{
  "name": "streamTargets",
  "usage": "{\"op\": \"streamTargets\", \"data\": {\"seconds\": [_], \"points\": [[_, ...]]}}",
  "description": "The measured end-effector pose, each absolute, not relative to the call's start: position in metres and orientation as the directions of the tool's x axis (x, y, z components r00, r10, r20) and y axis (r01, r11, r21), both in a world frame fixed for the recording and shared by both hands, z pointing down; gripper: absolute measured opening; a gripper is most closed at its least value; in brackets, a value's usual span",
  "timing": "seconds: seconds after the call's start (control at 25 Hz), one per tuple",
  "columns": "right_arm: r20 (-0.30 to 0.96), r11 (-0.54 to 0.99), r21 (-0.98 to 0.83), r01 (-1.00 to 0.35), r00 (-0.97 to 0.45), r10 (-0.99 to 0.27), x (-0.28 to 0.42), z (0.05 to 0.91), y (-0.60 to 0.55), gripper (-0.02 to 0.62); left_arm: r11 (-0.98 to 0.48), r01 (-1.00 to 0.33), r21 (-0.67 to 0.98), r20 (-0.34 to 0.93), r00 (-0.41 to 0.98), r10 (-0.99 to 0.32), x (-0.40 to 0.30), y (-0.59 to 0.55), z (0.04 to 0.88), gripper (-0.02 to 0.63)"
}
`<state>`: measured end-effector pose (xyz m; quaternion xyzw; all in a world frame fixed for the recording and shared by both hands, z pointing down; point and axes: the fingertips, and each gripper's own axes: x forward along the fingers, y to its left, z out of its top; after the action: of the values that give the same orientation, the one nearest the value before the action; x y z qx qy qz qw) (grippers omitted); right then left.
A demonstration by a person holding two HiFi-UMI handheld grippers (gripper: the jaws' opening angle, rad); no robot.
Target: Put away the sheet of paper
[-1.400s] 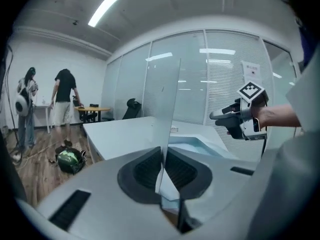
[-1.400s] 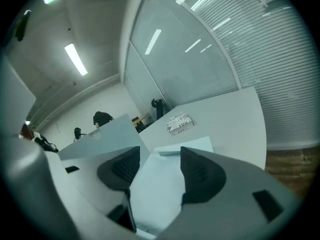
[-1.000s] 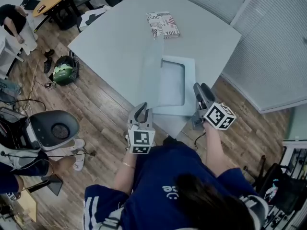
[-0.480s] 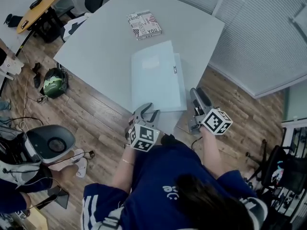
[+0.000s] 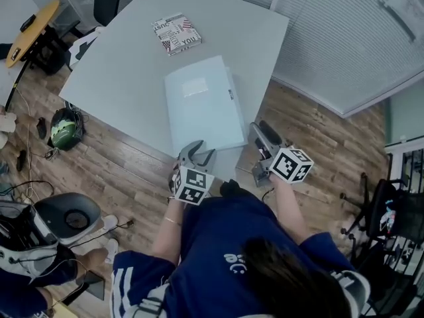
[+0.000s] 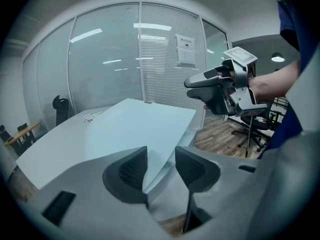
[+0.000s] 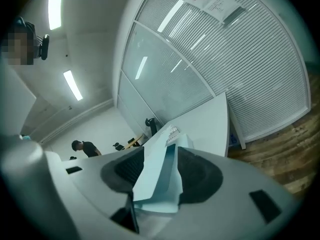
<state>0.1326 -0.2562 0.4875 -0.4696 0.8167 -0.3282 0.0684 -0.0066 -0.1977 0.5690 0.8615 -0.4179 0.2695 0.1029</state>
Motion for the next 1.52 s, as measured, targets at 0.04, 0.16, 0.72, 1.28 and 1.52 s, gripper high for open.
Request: {"op": "streamTargets", "data": {"seconds": [0.04, 0.16, 0.72, 1.28, 1.52], "points": [[0.194, 0.347, -0.600, -0.720, -0.553, -0.810, 0.131, 0.487, -0.257, 0.207, -0.638, -0.769, -0.045, 0.556, 0.511, -0.656, -0.006, -0.198, 0.570, 0.161], [0.187, 0.363, -0.603, -0.710, -0.569, -0.801, 0.127, 0.485, -0.255, 0.209, -0.650, -0.760, 0.005, 0.559, 0.541, -0.629, -0.002, -0.198, 0.572, 0.166], [0.149, 0.472, -0.557, -0.683, -0.641, -0.753, 0.106, 0.471, -0.236, 0.209, -0.445, -0.808, 0.385, 0.456, 0.586, -0.670, -0.018, -0.206, 0.563, 0.166], [0.141, 0.581, -0.399, -0.710, -0.673, -0.726, 0.068, 0.457, -0.203, 0.193, -0.380, -0.882, 0.280, 0.355, 0.463, -0.812, -0.046, -0.192, 0.511, 0.164], [0.180, 0.566, -0.355, -0.744, -0.649, -0.739, 0.061, 0.464, -0.188, 0.144, -0.392, -0.881, 0.267, 0.291, 0.461, -0.838, -0.054, -0.167, 0.495, 0.164]]}}
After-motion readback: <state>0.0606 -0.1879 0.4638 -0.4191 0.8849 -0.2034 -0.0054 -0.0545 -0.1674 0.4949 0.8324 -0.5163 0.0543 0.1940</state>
